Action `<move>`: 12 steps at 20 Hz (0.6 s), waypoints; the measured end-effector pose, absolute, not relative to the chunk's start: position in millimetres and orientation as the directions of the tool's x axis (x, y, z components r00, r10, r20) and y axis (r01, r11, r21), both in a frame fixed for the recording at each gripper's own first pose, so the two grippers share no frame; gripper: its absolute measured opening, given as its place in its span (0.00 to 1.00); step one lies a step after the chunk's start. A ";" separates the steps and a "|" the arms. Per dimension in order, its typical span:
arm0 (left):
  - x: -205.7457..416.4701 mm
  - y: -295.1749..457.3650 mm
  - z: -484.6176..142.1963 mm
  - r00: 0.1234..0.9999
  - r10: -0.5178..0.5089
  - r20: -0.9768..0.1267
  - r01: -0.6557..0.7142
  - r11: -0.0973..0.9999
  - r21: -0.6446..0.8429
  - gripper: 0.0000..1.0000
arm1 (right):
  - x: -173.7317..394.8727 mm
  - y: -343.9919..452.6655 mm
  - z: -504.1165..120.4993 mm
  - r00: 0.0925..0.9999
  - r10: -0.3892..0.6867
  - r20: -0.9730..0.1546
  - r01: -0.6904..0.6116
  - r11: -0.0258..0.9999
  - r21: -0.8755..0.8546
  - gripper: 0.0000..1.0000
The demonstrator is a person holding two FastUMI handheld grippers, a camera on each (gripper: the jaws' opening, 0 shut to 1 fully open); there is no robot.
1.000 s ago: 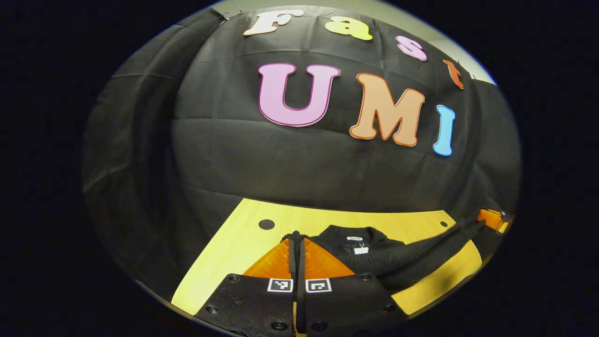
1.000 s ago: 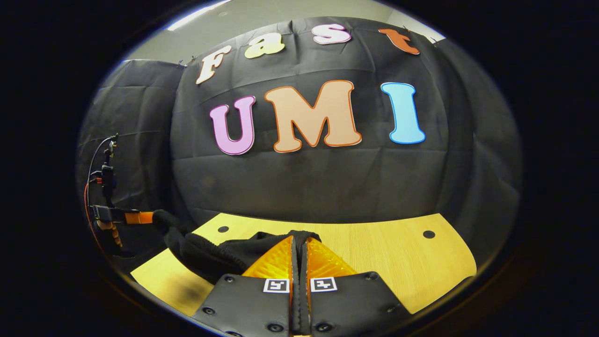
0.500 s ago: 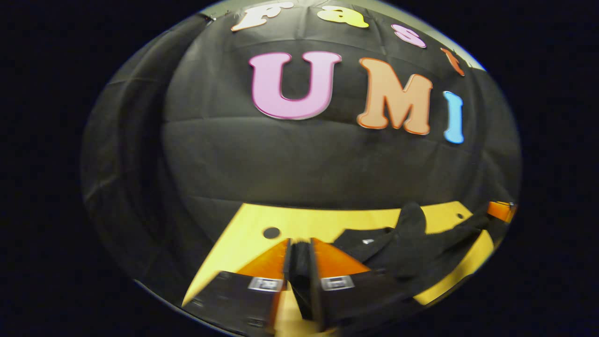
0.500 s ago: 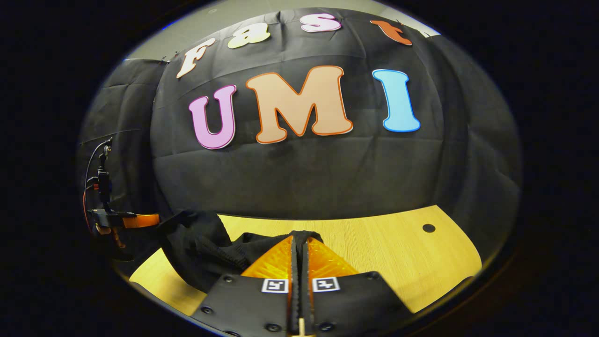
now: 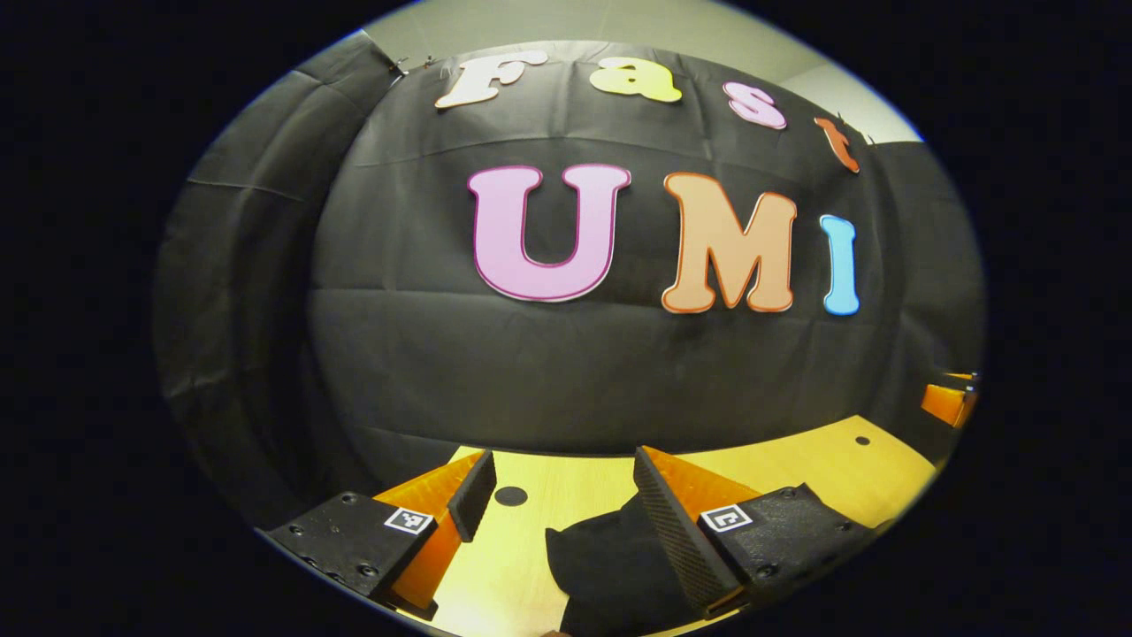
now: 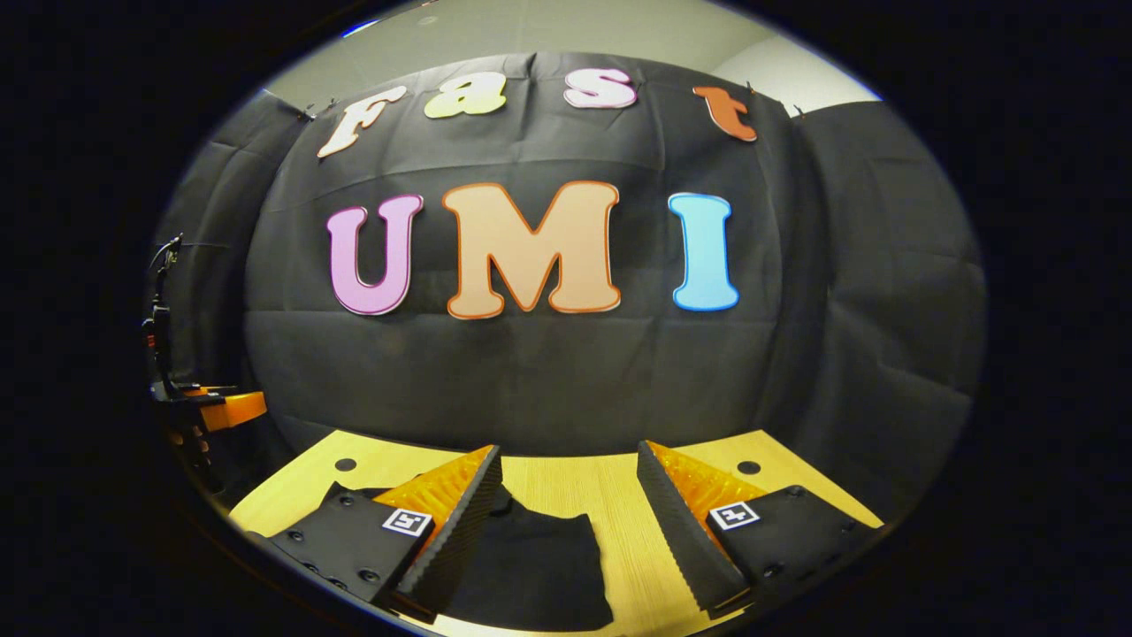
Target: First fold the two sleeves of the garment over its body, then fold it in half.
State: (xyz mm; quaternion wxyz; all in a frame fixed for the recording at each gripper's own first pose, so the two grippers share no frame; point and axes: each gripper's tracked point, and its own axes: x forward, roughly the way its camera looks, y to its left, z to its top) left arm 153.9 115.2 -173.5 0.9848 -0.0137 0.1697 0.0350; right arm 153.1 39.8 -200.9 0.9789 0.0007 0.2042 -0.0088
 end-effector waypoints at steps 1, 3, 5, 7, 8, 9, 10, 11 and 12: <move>146.1 113.2 -163.5 0.947 0.067 -0.315 -0.075 0.997 -0.013 0.94 | 146.3 39.7 -188.8 0.929 -0.015 -0.370 0.011 1.000 -0.014 0.94; 126.6 107.8 -139.1 0.959 0.073 -0.272 -0.075 0.997 0.002 0.94 | 130.0 41.1 -170.9 0.943 0.004 -0.332 -0.012 1.000 -0.022 0.95; 106.3 98.7 -116.2 0.969 0.076 -0.233 -0.079 0.997 -0.003 0.94 | 110.0 43.3 -158.5 0.950 0.034 -0.310 -0.042 0.999 -0.018 0.97; 83.0 90.7 -98.5 0.972 0.094 -0.214 -0.097 0.995 -0.006 0.94 | 85.7 45.2 -149.2 0.953 0.067 -0.297 -0.072 0.997 -0.006 0.96; 70.1 86.7 -88.0 0.975 0.097 -0.198 -0.100 0.995 -0.003 0.94 | 73.3 45.7 -143.3 0.955 0.082 -0.285 -0.085 0.996 0.003 0.98; 56.4 80.9 -78.5 0.977 0.101 -0.186 -0.101 0.995 0.009 0.94 | 59.5 45.9 -136.7 0.958 0.093 -0.271 -0.093 0.996 0.014 0.97; 43.8 75.8 -68.4 0.980 0.102 -0.172 -0.098 0.995 0.029 0.93 | 45.4 45.3 -131.6 0.961 0.100 -0.256 -0.096 0.995 0.028 0.97; 30.1 71.7 -60.7 0.981 0.108 -0.163 -0.101 0.994 0.052 0.94 | 31.6 44.6 -127.1 0.963 0.104 -0.248 -0.096 0.994 0.046 0.98; 17.0 66.9 -53.2 0.982 0.107 -0.153 -0.098 0.993 0.065 0.93 | 16.1 44.4 -124.6 0.963 0.110 -0.245 -0.096 0.993 0.067 0.98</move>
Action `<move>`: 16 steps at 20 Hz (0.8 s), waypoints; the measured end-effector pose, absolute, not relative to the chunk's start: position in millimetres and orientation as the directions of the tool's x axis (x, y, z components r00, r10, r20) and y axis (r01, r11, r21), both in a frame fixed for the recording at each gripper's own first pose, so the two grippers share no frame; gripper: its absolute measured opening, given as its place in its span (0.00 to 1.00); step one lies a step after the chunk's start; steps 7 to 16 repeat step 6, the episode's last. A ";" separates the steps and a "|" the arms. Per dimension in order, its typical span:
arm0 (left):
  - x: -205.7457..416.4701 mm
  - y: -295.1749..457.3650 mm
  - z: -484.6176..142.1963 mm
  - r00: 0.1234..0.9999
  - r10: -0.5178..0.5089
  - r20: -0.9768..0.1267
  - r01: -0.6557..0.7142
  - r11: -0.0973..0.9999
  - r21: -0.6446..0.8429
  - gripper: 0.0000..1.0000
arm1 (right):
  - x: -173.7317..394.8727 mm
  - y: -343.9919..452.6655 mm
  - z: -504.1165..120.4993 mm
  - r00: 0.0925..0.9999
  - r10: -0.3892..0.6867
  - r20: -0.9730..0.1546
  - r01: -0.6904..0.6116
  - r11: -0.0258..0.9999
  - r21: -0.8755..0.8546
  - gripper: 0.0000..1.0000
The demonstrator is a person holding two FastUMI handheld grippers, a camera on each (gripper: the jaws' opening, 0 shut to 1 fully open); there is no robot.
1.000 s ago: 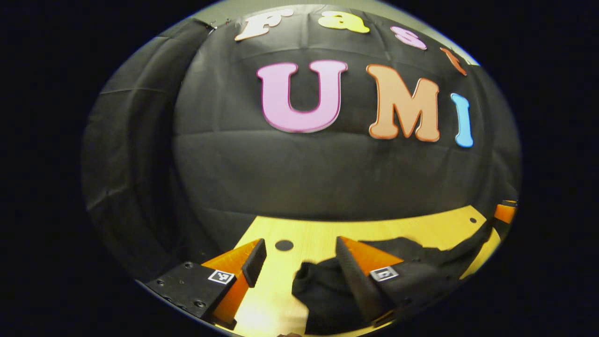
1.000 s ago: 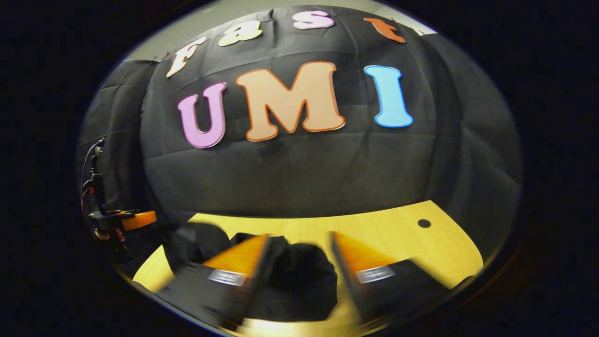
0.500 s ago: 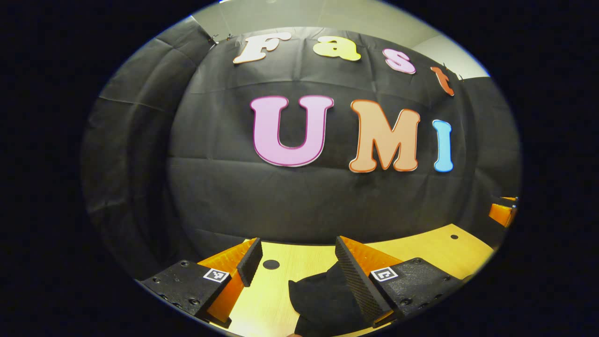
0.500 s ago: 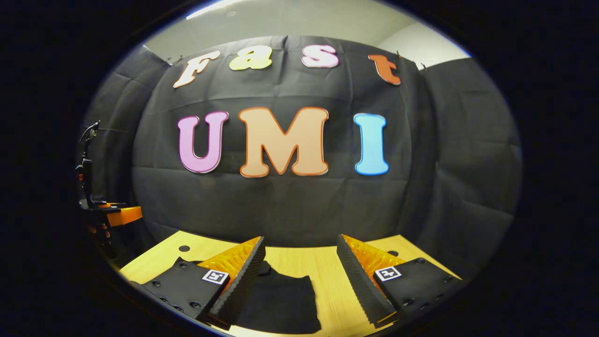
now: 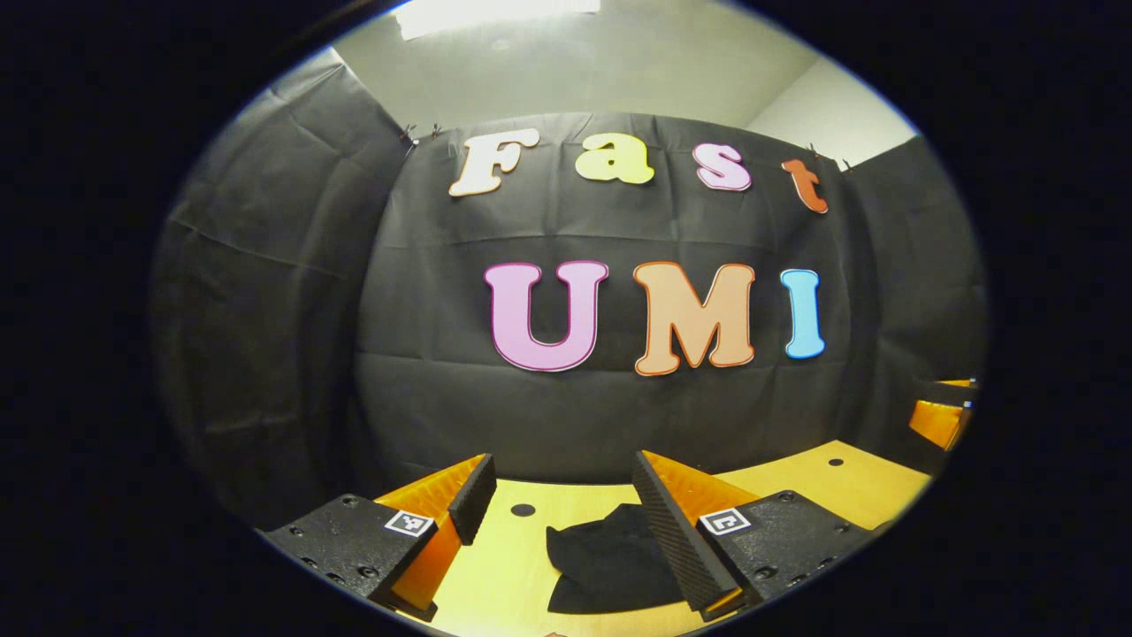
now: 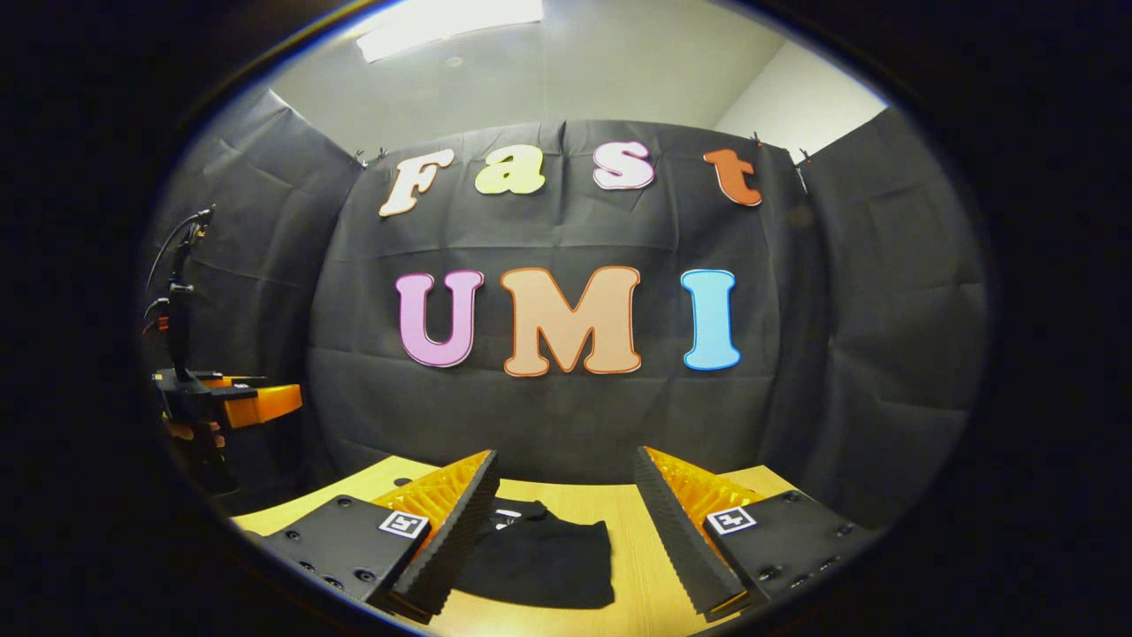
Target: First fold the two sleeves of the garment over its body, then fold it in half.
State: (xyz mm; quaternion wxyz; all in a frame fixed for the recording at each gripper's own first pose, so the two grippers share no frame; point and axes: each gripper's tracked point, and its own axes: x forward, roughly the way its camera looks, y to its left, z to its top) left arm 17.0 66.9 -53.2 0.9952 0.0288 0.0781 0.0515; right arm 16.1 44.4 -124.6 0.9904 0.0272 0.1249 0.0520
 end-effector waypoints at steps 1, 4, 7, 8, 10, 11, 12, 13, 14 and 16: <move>5.4 59.8 -43.5 0.985 0.102 -0.139 -0.093 0.994 0.064 0.94 | 2.0 44.9 -120.6 0.964 0.117 -0.240 -0.099 0.991 0.086 0.99; -19.8 41.2 -27.6 0.989 0.085 -0.122 -0.082 0.996 0.028 0.93 | -33.4 37.4 -106.7 0.972 0.113 -0.207 -0.098 0.992 0.082 0.98; -30.6 34.3 -19.1 0.990 0.079 -0.114 -0.075 0.997 0.034 0.94 | -50.9 32.8 -97.9 0.976 0.111 -0.188 -0.099 0.993 0.071 0.98; -30.6 34.3 -19.1 0.990 0.079 -0.114 -0.075 0.997 0.034 0.94 | -50.9 32.8 -97.9 0.976 0.111 -0.188 -0.099 0.993 0.071 0.98; -30.6 34.3 -19.1 0.990 0.079 -0.114 -0.075 0.997 0.034 0.94 | -50.9 32.8 -97.9 0.976 0.111 -0.188 -0.099 0.993 0.071 0.98; -30.6 34.3 -19.1 0.990 0.079 -0.114 -0.075 0.997 0.034 0.94 | -50.9 32.8 -97.9 0.976 0.111 -0.188 -0.099 0.993 0.071 0.98; -30.6 34.3 -19.1 0.990 0.079 -0.114 -0.075 0.997 0.034 0.94 | -50.9 32.8 -97.9 0.976 0.111 -0.188 -0.099 0.993 0.071 0.98; -30.6 34.3 -19.1 0.990 0.079 -0.114 -0.075 0.997 0.034 0.94 | -50.9 32.8 -97.9 0.976 0.111 -0.188 -0.099 0.993 0.071 0.98; -30.6 34.3 -19.1 0.990 0.079 -0.114 -0.075 0.997 0.034 0.94 | -50.9 32.8 -97.9 0.976 0.111 -0.188 -0.099 0.993 0.071 0.98; -30.6 34.3 -19.1 0.990 0.079 -0.114 -0.075 0.997 0.034 0.94 | -50.9 32.8 -97.9 0.976 0.111 -0.188 -0.099 0.993 0.071 0.98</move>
